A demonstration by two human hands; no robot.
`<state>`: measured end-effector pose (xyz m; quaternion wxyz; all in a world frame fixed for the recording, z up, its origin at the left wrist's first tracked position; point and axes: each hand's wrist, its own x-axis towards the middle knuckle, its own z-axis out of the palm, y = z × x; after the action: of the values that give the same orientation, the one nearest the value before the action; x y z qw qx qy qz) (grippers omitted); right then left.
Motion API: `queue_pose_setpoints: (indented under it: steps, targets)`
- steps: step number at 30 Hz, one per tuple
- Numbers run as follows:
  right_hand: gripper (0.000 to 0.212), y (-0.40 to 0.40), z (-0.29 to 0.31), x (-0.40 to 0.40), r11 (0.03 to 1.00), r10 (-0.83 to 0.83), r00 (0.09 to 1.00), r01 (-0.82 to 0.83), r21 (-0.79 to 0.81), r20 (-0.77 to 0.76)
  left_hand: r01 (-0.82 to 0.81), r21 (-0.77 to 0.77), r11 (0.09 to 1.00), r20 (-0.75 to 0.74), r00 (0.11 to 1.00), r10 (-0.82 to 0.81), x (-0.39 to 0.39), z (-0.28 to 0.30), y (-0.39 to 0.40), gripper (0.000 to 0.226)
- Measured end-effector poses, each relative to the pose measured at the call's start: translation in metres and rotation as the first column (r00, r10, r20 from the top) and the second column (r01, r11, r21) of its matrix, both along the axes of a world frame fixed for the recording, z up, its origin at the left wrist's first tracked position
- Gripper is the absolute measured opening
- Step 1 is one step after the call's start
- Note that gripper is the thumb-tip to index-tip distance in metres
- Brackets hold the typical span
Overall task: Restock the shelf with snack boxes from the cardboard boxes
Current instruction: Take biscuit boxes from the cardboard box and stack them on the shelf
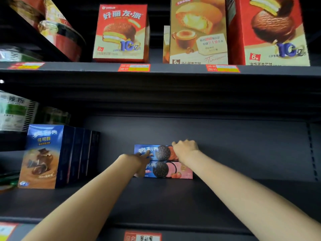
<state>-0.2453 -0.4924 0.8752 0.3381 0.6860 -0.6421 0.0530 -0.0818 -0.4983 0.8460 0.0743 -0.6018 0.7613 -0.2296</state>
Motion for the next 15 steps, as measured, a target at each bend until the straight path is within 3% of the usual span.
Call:
queue_pose_setpoints:
  steps: [4, 8, 12, 15]
  targets:
    - [0.052, 0.02, 0.0, 0.009, 1.0, -0.031, 0.998, 0.031, 0.006, 0.047, 0.068, -0.003, 0.998, -0.075, 0.995, -0.068, -0.002, -0.001, 0.009, 0.065]
    - [0.046, 0.067, -0.004, 0.031, 0.984, 0.172, 0.982, -0.168, -0.061, 0.076, 0.168, -0.042, 0.985, -0.15, 0.974, -0.172, 0.009, 0.001, 0.045, 0.06]
    - [0.036, 0.141, -0.026, 0.077, 0.916, 0.391, 0.911, -0.371, -0.155, 0.13, 0.204, -0.356, 0.912, -0.191, 0.94, -0.284, 0.047, 0.001, 0.108, 0.047]
    - [0.039, 0.189, -0.055, 0.123, 0.836, 0.516, 0.854, -0.484, -0.259, 0.072, 0.222, -0.644, 0.732, -0.196, 0.878, -0.438, 0.085, -0.017, 0.155, 0.033]
